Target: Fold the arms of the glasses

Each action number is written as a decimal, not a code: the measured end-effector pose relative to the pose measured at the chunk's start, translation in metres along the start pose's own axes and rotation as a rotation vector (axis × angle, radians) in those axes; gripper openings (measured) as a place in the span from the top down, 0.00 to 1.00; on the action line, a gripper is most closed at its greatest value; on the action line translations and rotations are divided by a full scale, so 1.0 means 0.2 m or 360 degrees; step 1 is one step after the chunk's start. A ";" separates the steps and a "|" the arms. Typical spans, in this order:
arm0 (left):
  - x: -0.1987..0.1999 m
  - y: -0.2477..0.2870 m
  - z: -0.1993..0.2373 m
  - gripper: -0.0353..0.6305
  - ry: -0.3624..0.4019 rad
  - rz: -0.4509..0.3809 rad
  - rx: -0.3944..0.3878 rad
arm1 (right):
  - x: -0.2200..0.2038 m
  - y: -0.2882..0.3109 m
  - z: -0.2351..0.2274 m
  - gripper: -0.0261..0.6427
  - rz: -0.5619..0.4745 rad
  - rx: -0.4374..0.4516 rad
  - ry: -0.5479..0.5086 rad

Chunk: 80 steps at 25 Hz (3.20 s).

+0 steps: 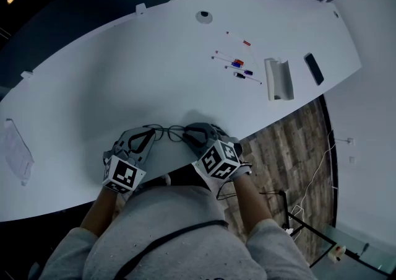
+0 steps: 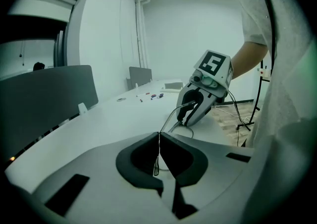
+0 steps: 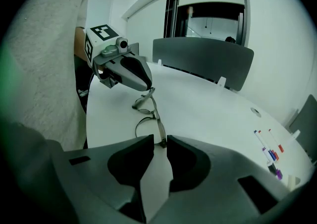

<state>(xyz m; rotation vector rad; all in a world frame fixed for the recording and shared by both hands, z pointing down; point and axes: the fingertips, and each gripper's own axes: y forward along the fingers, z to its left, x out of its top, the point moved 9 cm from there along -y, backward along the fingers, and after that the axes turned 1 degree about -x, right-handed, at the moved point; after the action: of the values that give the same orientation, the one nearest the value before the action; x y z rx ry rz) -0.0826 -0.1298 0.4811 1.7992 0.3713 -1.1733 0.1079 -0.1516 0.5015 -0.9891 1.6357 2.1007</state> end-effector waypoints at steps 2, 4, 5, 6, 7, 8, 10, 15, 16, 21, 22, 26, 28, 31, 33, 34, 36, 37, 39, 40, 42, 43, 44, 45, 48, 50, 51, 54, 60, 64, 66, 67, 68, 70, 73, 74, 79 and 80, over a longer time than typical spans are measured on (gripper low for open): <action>0.00 0.03 0.01 0.92 -0.0004 0.0018 -0.0010 | 0.00 0.00 0.00 0.82 -0.0010 0.0004 -0.0016; 0.01 0.05 0.01 0.92 -0.0002 0.0043 -0.0018 | -0.01 0.01 -0.01 0.82 -0.0021 0.0008 -0.0028; 0.01 0.06 0.01 0.92 -0.0005 0.0051 -0.0020 | -0.01 0.01 -0.01 0.82 -0.0026 0.0010 -0.0031; 0.01 0.06 0.01 0.92 -0.0011 0.0056 -0.0019 | -0.01 0.01 -0.01 0.82 -0.0029 0.0012 -0.0032; 0.01 0.07 0.01 0.92 -0.0019 0.0057 -0.0019 | -0.01 0.01 -0.01 0.82 -0.0032 0.0012 -0.0032; 0.01 0.08 0.02 0.92 -0.0027 0.0056 -0.0019 | -0.02 0.01 -0.01 0.82 -0.0035 0.0011 -0.0030; 0.01 0.09 0.02 0.92 -0.0032 0.0053 -0.0022 | -0.02 0.00 -0.02 0.82 -0.0043 0.0011 -0.0029; 0.01 0.11 0.03 0.92 -0.0023 0.0073 -0.0040 | -0.05 -0.02 -0.04 0.80 -0.0082 0.0065 0.0016; 0.01 0.12 0.03 0.92 -0.0025 0.0078 -0.0041 | -0.05 -0.03 -0.04 0.78 -0.0082 0.0081 0.0023; 0.01 0.14 0.03 0.92 -0.0031 0.0090 -0.0052 | -0.11 -0.06 -0.04 0.76 -0.0070 0.0165 0.0058; 0.01 0.15 0.03 0.92 -0.0031 0.0095 -0.0053 | -0.12 -0.08 -0.04 0.76 -0.0070 0.0175 0.0072; 0.03 0.17 0.02 0.92 -0.0040 0.0106 -0.0064 | -0.12 -0.17 -0.09 0.76 -0.0235 0.0180 0.0290; 0.03 0.18 0.02 0.92 -0.0040 0.0107 -0.0067 | -0.04 -0.21 -0.12 0.76 -0.0411 0.0188 0.0434; 0.03 0.20 0.01 0.92 -0.0032 0.0112 -0.0077 | 0.10 -0.19 -0.09 0.81 -0.0550 0.0218 0.0378; 0.04 0.21 0.01 0.92 -0.0028 0.0112 -0.0086 | 0.14 -0.13 -0.06 0.89 -0.0540 0.0235 0.0287; 0.04 0.21 0.00 0.92 -0.0027 0.0113 -0.0090 | 0.15 -0.10 -0.04 0.89 -0.0520 0.0255 0.0258; 0.04 0.22 0.00 0.92 -0.0025 0.0117 -0.0098 | 0.14 -0.05 -0.02 0.90 -0.0470 0.0292 0.0220; 0.04 0.22 0.00 0.92 -0.0024 0.0119 -0.0101 | 0.13 -0.03 -0.01 0.90 -0.0444 0.0299 0.0206; 0.04 0.22 0.00 0.92 -0.0024 0.0121 -0.0103 | 0.11 -0.02 -0.01 0.91 -0.0394 0.0297 0.0178; 0.04 0.23 0.00 0.92 -0.0024 0.0123 -0.0104 | 0.10 -0.01 -0.01 0.91 -0.0372 0.0289 0.0154; 0.03 0.23 0.00 0.92 -0.0025 0.0125 -0.0109 | 0.10 0.00 -0.01 0.91 -0.0342 0.0276 0.0109; 0.03 0.23 0.00 0.92 -0.0026 0.0126 -0.0112 | 0.10 0.00 -0.01 0.91 -0.0334 0.0275 0.0096; 0.02 0.23 0.00 0.92 -0.0026 0.0128 -0.0114 | 0.10 0.00 -0.01 0.91 -0.0327 0.0275 0.0082; 0.02 0.22 0.00 0.92 -0.0026 0.0129 -0.0115 | 0.10 0.01 -0.01 0.91 -0.0319 0.0275 0.0064; 0.02 0.21 0.00 0.92 -0.0023 0.0131 -0.0113 | 0.11 0.01 -0.01 0.91 -0.0296 0.0273 0.0005; 0.01 0.20 -0.01 0.92 -0.0027 0.0130 -0.0109 | 0.12 0.01 -0.01 0.91 -0.0292 0.0266 -0.0013; 0.01 0.19 -0.01 0.92 -0.0029 0.0129 -0.0107 | 0.13 0.01 -0.01 0.91 -0.0297 0.0258 -0.0009; 0.00 0.16 0.00 0.92 -0.0034 0.0127 -0.0098 | 0.15 0.00 -0.02 0.91 -0.0322 0.0223 0.0037; -0.01 0.07 -0.01 0.92 -0.0074 0.0099 -0.0082 | 0.16 -0.06 0.02 0.91 -0.0369 0.0124 0.0134; -0.01 0.00 -0.04 0.92 -0.0138 0.0048 -0.0077 | 0.18 -0.12 0.09 0.91 -0.0424 0.0055 0.0210; -0.01 -0.03 -0.06 0.92 -0.0179 0.0016 -0.0083 | 0.19 -0.15 0.14 0.91 -0.0457 0.0018 0.0262; -0.01 -0.06 -0.07 0.92 -0.0206 -0.0010 -0.0089 | 0.20 -0.17 0.17 0.91 -0.0486 -0.0008 0.0295; -0.01 -0.08 -0.08 0.92 -0.0240 -0.0045 -0.0099 | 0.21 -0.18 0.21 0.92 -0.0523 -0.0041 0.0334; 0.00 -0.13 -0.09 0.92 -0.0337 -0.0135 -0.0123 | 0.23 -0.22 0.28 0.92 -0.0615 -0.0111 0.0437; 0.01 -0.23 -0.11 0.92 -0.0464 -0.0240 -0.0123 | 0.26 -0.28 0.38 0.92 -0.0764 -0.0227 0.0583; 0.01 -0.26 -0.13 0.92 -0.0476 -0.0260 -0.0116 | 0.27 -0.29 0.42 0.93 -0.0789 -0.0264 0.0619; 0.00 -0.45 -0.22 0.92 -0.0426 -0.0326 -0.0094 | 0.30 -0.35 0.66 0.93 -0.0782 -0.0333 0.0693; 0.00 -0.48 -0.25 0.92 -0.0418 -0.0339 -0.0090 | 0.30 -0.36 0.70 0.93 -0.0783 -0.0351 0.0711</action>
<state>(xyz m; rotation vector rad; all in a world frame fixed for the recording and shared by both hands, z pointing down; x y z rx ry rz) -0.1190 -0.0377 0.4352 1.5603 0.4445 -1.5128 0.0629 -0.0080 0.4241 -1.8240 1.1620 1.8244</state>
